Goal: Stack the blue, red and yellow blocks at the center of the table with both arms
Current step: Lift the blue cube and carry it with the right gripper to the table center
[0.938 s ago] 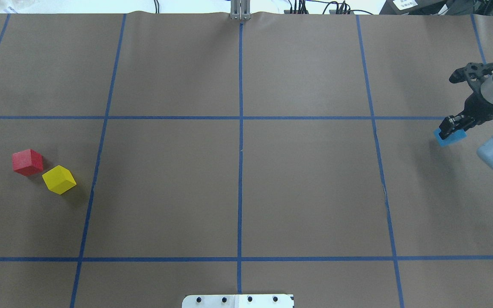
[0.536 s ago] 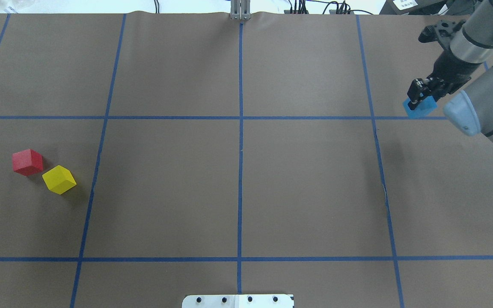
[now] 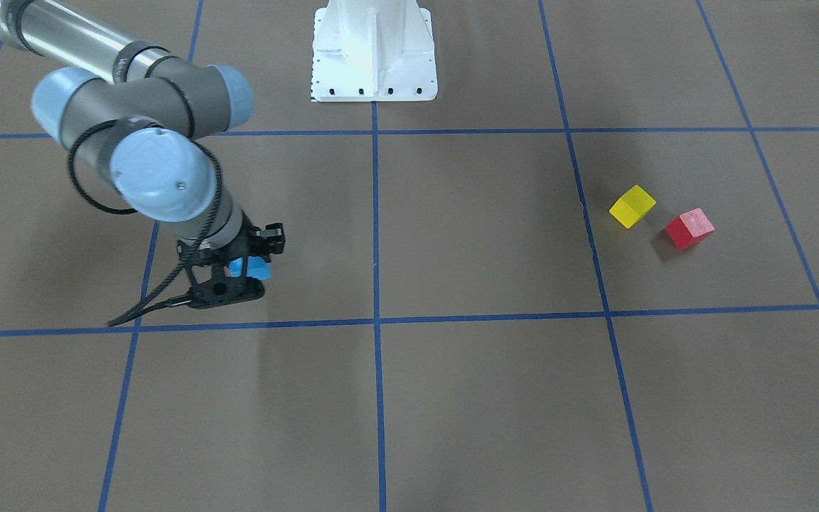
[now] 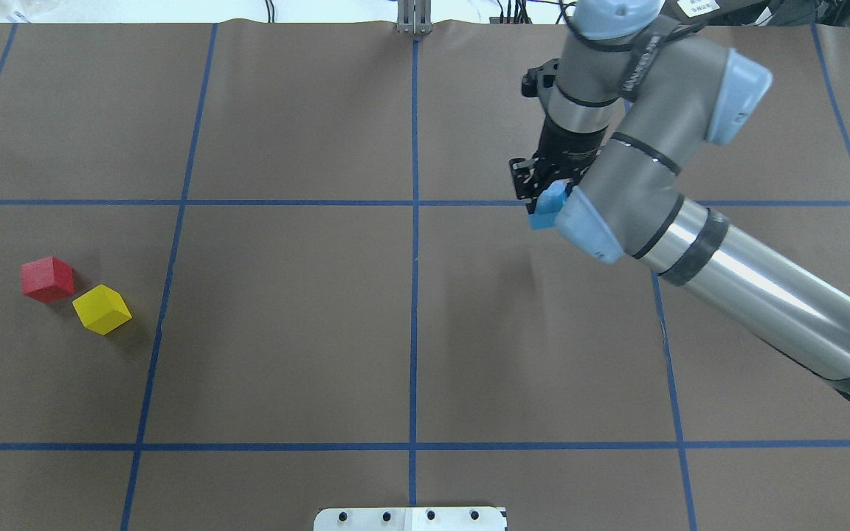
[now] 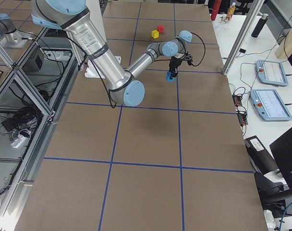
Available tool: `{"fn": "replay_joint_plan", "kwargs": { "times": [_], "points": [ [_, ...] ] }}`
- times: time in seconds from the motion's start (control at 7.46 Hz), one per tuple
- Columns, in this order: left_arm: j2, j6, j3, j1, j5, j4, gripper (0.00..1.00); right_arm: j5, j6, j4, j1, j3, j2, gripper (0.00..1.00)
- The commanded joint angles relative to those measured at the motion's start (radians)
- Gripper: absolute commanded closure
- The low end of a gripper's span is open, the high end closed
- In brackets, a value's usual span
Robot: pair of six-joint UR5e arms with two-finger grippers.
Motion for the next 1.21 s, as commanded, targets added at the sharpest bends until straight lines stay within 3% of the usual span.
{"fn": "replay_joint_plan", "kwargs": {
  "times": [0.0,0.27,0.54,0.94,1.07],
  "points": [
    [0.003,-0.003,0.008,0.000,0.000,-0.001,0.00,-0.015,0.198,0.121,-0.092,-0.159,0.132,1.00],
    [0.000,-0.003,0.003,0.000,0.002,-0.001,0.00,-0.036,0.278,0.199,-0.121,-0.210,0.142,1.00],
    [0.002,-0.002,0.000,0.000,-0.001,-0.001,0.00,-0.039,0.312,0.204,-0.139,-0.292,0.219,1.00],
    [0.002,0.000,0.000,0.000,-0.001,-0.001,0.00,-0.057,0.315,0.222,-0.155,-0.316,0.220,1.00],
    [0.002,0.001,0.000,0.000,0.000,-0.004,0.00,-0.061,0.320,0.227,-0.164,-0.316,0.212,0.19]
  ]
}}
